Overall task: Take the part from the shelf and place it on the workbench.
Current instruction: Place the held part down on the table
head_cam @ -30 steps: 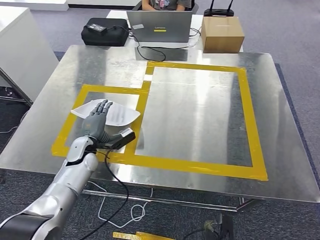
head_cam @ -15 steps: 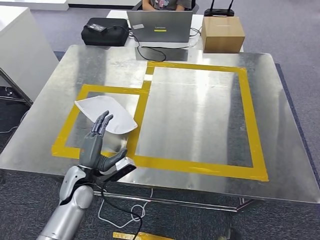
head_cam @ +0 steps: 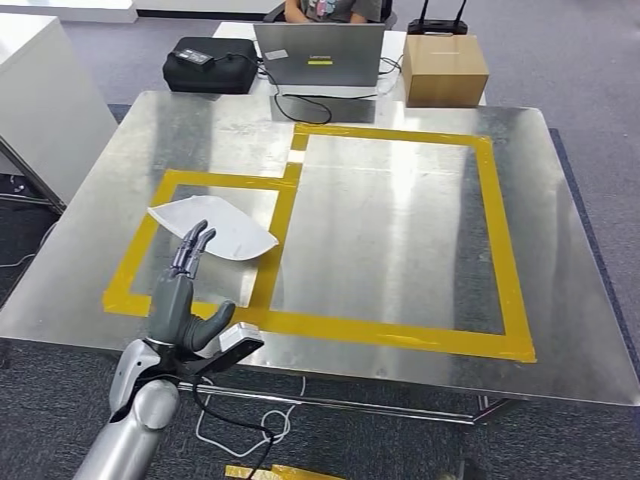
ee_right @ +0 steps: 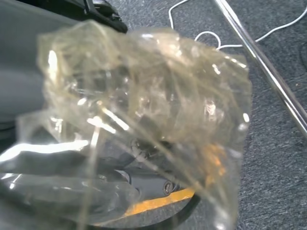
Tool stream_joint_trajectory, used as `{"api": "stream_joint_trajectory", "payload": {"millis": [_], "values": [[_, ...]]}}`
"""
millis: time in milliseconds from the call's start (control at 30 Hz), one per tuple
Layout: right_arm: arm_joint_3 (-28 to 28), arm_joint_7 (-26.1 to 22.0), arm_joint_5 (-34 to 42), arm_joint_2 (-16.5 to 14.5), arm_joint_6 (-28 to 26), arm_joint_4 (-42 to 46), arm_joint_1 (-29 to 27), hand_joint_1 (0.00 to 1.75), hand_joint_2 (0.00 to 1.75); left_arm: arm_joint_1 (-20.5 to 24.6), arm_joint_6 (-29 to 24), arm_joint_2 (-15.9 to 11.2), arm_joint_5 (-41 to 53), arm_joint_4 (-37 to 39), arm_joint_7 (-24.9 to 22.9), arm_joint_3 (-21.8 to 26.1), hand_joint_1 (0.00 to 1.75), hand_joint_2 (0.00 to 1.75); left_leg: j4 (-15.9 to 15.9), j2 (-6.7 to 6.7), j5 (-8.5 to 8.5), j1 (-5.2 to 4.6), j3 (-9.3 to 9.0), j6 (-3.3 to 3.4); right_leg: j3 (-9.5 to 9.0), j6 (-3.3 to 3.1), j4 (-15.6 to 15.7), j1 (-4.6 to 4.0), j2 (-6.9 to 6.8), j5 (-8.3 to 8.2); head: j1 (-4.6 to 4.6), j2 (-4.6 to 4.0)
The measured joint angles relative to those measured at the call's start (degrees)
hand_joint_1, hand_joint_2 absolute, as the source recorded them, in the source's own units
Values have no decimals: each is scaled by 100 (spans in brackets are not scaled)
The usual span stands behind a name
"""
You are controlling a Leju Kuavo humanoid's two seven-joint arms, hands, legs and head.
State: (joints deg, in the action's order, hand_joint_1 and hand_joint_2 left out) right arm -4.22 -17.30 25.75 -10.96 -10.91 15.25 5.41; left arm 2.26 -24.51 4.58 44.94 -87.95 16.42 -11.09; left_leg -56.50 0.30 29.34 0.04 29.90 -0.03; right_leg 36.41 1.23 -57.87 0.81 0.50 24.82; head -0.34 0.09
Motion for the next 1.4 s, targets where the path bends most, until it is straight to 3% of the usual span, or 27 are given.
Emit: {"api": "stream_joint_trajectory", "payload": {"millis": [233, 400, 467, 533, 567, 600, 633, 700, 767, 833, 900, 967, 1033, 1067, 1133, 1233, 1300, 1367, 1400], "values": [[174, -159, -88, 0, 109, -2, -86, 0, 0, -692, 294, 68, -2227, -227, 1287, 633, 0, 0, -38, 0, 38, -21, -4, 59, -20, 34, 5, 22, -3, 13, -1, 0], [309, -207, -177, 0, 195, -2, -102, 0, 0, -645, 837, 342, -3699, 707, 1803, 1902, 0, 0, 57, 17, -53, -3, -59, 156, -27, 135, 18, 30, -1, 24, 1, 0], [379, -206, -207, 1, 213, -3, -116, 0, 0, -520, 975, 404, -3891, 1338, 1882, 2442, 0, 0, 145, 37, -123, 42, -95, 194, 148, 164, -364, 22, -4, 290, 22, 0], [447, -200, -238, 6, 229, -4, -137, 0, 0, -413, 1075, 438, -4004, 1993, 1900, 2953, 0, 0, 152, 48, -136, 46, -87, 210, 454, 195, -1110, 27, -8, 660, 32, 0], [480, -195, -249, 10, 236, -6, -155, 0, 0, -337, 1109, 450, -4038, 2281, 1913, 3166, 0, 0, 150, 46, -136, 46, -88, 209, 560, 210, -1396, 35, -16, 756, 32, 0], [513, -189, -256, 15, 239, -8, -173, 0, 0, -222, 1124, 456, -4050, 2570, 1925, 3360, 0, 0, 149, 28, -135, 46, -95, 206, 560, 222, -1481, 45, -26, 746, 32, 0], [548, -184, -260, 22, 241, -10, -186, 0, 0, -77, 1115, 450, -4041, 2862, 1938, 3545, 0, 0, 148, 0, -131, 48, -109, 196, 433, 231, -1328, 60, -40, 636, 37, 0], [614, -179, -263, 37, 242, -12, -186, 0, 0, 246, 1045, 404, -3977, 3394, 1951, 3844, 0, 0, 141, -68, -113, 36, -166, 140, -76, 266, -559, 105, -80, 378, 43, 0], [665, -170, -268, 34, 242, -11, -149, 0, 0, 497, 947, 331, -3897, 3836, 1959, 4071, 0, 0, 140, -115, -56, -19, -229, 64, -466, 225, -7, 148, -87, 326, 42, 0], [715, -125, -262, 22, 227, -10, -102, 0, 0, 698, 848, 257, -3825, 4252, 1958, 4242, 0, 0, 179, -111, -11, -68, -307, 17, -578, 110, 71, 181, -75, 365, 12, 0], [772, -65, -248, 11, 195, -10, -57, 0, 0, 804, 755, 190, -3777, 4682, 1945, 4394, 0, 0, 168, -68, 35, -69, -360, -24, -568, 31, 68, 202, -90, 354, -29, -1], [815, -29, -242, -3, 174, -8, 9, 0, 0, 740, 703, 145, -3760, 5096, 1928, 4528, 0, 0, -245, -46, 362, -42, -144, -53, -478, -41, 70, 178, -71, 279, -105, -2], [849, -18, -240, -10, 171, -5, 53, 0, 0, 589, 664, 150, -3729, 5450, 1920, 4604, 0, 0, -1058, -43, 860, -19, 298, -47, -346, -112, 65, 99, -24, 175, -198, -2], [862, -18, -240, -10, 172, -4, 55, 0, 0, 537, 646, 161, -3713, 5569, 1916, 4621, 0, 0, -1385, -43, 1020, -17, 465, -40, -293, -137, 61, 62, -11, 138, -224, -1], [875, -18, -240, -10, 173, -4, 44, 0, 0, 502, 626, 169, -3692, 5678, 1912, 4630, 0, 0, -1645, -44, 1122, -18, 585, -27, -239, -156, 58, 21, -8, 109, -240, 0], [887, -18, -240, -10, 174, -4, 33, 0, 0, 497, 612, 170, -3675, 5717, 1908, 4637, 0, 0, -1690, -44, 1119, -23, 601, -12, -220, -166, 56, -2, -10, 98, -239, 0], [957, -24, -240, -23, 189, -4, -19, 0, 0, 463, 487, 146, -3574, 6018, 1859, 4705, 0, 0, -893, -54, 662, -167, 163, 311, -151, -235, 50, -167, 0, 27, -224, 0], [1048, -32, -242, -38, 211, -4, -64, 0, 0, 436, 334, 110, -3435, 6360, 1802, 4774, 0, 0, -16, -51, 178, -315, -278, 594, -74, -291, 40, -315, 17, -62, -212, 0], [1073, -33, -244, -43, 219, -4, -68, 0, 0, 435, 301, 102, -3392, 6430, 1786, 4781, 0, 0, 36, -42, 152, -320, -278, 586, -56, -278, 34, -324, 23, -87, -212, 0]]}}
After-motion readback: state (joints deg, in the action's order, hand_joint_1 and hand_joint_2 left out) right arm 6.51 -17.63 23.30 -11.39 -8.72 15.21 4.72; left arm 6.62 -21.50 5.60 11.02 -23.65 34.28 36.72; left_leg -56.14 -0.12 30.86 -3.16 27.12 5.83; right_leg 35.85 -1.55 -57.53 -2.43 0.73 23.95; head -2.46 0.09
